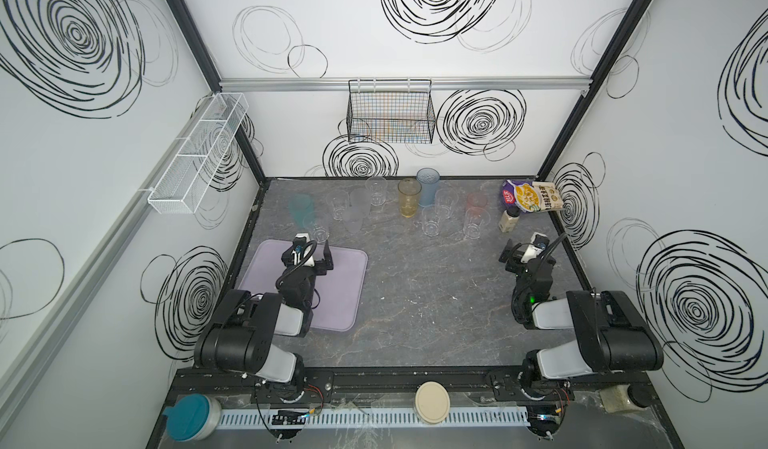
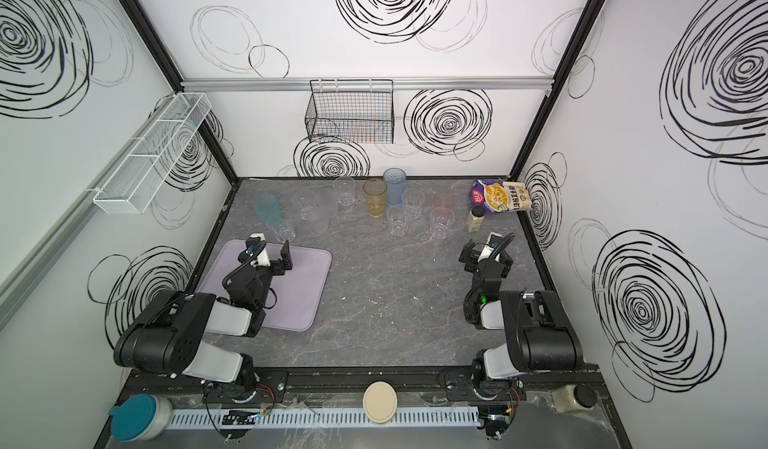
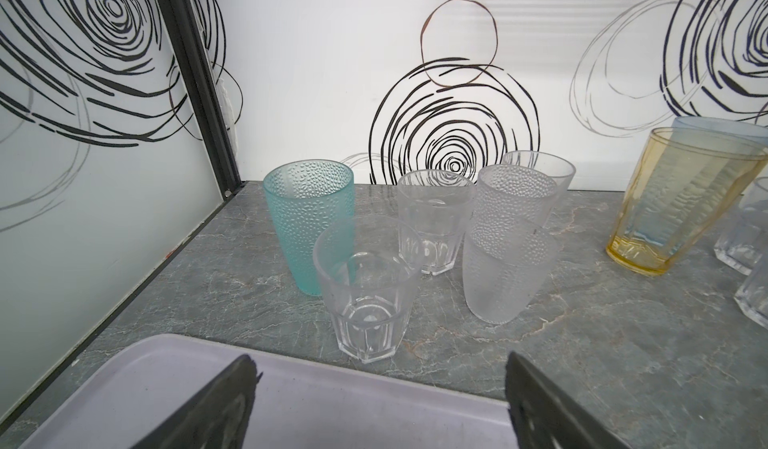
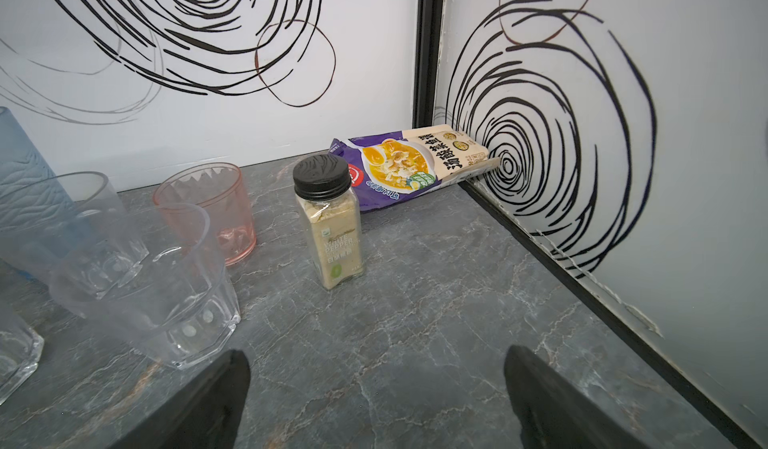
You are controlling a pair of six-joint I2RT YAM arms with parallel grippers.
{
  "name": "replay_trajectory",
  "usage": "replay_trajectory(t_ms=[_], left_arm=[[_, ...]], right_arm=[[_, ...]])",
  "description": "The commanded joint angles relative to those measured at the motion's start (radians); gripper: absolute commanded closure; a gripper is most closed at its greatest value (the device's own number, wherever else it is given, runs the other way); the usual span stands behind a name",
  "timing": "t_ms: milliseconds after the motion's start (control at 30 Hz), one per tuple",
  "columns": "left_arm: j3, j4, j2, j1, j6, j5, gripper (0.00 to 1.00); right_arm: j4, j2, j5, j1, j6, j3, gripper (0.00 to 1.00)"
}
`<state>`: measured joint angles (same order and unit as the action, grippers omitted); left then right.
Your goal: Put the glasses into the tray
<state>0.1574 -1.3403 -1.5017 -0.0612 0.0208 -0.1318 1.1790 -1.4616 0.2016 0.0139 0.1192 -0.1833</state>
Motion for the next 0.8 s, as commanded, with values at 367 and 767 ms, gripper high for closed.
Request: replay_trajectory(t_ms=[367, 767], left_arm=[[-0.040, -0.158, 0.023, -0.022, -0.015, -0.057, 0.04], [-0.066, -0.096, 0.166, -0.103, -0.063, -0.216, 0.04]], right_arm=[[-0.038, 0.047, 0.007, -0.012, -0.020, -0.029, 0.00], [-0.434, 0.246, 0.154, -0.071, 0.060, -0.156, 0.00]])
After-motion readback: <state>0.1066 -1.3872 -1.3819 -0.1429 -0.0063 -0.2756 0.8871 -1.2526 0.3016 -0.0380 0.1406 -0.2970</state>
